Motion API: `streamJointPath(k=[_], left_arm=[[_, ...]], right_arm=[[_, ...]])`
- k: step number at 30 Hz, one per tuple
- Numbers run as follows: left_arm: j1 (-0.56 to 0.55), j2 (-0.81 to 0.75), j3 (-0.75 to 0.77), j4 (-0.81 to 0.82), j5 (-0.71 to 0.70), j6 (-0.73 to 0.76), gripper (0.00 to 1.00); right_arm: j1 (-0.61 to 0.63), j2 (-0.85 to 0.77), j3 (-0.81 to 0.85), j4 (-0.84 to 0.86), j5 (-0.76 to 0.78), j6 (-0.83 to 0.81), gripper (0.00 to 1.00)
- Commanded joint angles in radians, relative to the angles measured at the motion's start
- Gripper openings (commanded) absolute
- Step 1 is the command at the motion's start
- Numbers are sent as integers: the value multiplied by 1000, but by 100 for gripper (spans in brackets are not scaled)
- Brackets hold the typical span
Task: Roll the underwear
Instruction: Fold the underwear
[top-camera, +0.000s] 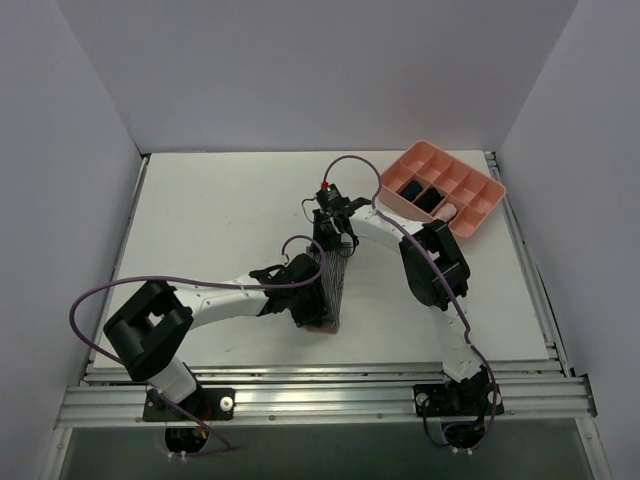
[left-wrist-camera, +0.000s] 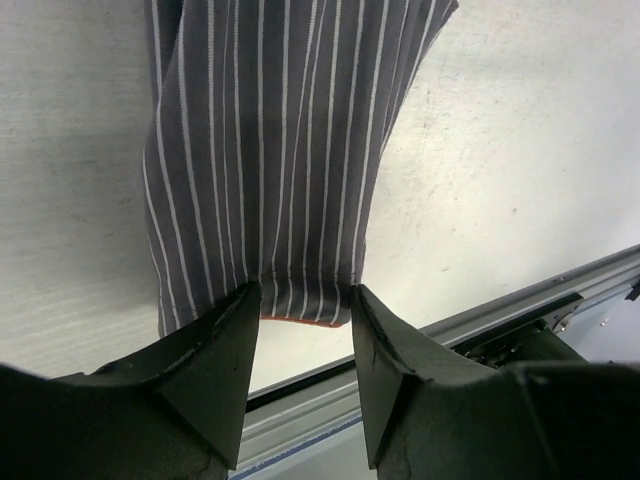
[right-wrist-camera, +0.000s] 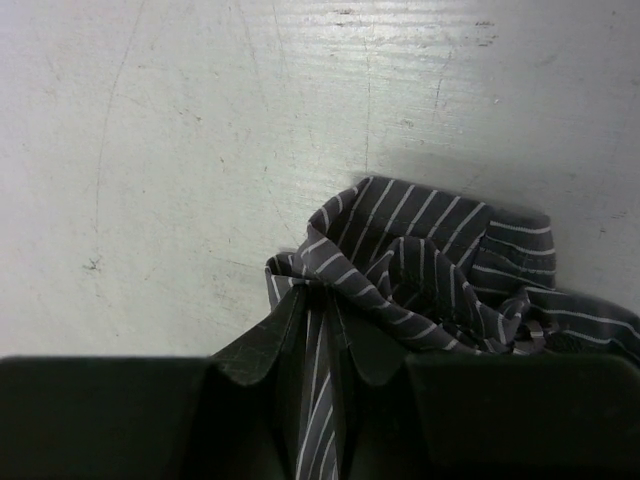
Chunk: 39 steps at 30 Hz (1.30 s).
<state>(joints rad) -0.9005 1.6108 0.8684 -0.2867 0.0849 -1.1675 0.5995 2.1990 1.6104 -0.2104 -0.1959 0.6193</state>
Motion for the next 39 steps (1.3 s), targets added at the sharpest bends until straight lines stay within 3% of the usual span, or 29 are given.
streamJointPath(k=[1, 8, 12, 25, 30, 36, 39], left_arm=[[-14, 23, 24, -227, -54, 17, 52], [64, -92, 210, -376, -51, 133, 55], [117, -130, 253, -414, -2, 178, 56], [252, -183, 104, -376, 142, 272, 57], [290, -169, 54, -338, 199, 285, 57], [344, -120, 70, -322, 246, 339, 57], [360, -74, 73, -293, 277, 347, 57]], right_arm=[[5, 5, -17, -40, 16, -42, 11], [-38, -76, 66, -115, -51, -102, 16], [-53, -146, 25, -106, -95, -122, 17], [-96, -203, -322, 58, -140, -139, 16], [-101, -237, -302, 34, -139, -178, 18], [-96, -395, -224, -59, -189, -129, 42], [-73, -484, -288, -95, -188, -58, 54]])
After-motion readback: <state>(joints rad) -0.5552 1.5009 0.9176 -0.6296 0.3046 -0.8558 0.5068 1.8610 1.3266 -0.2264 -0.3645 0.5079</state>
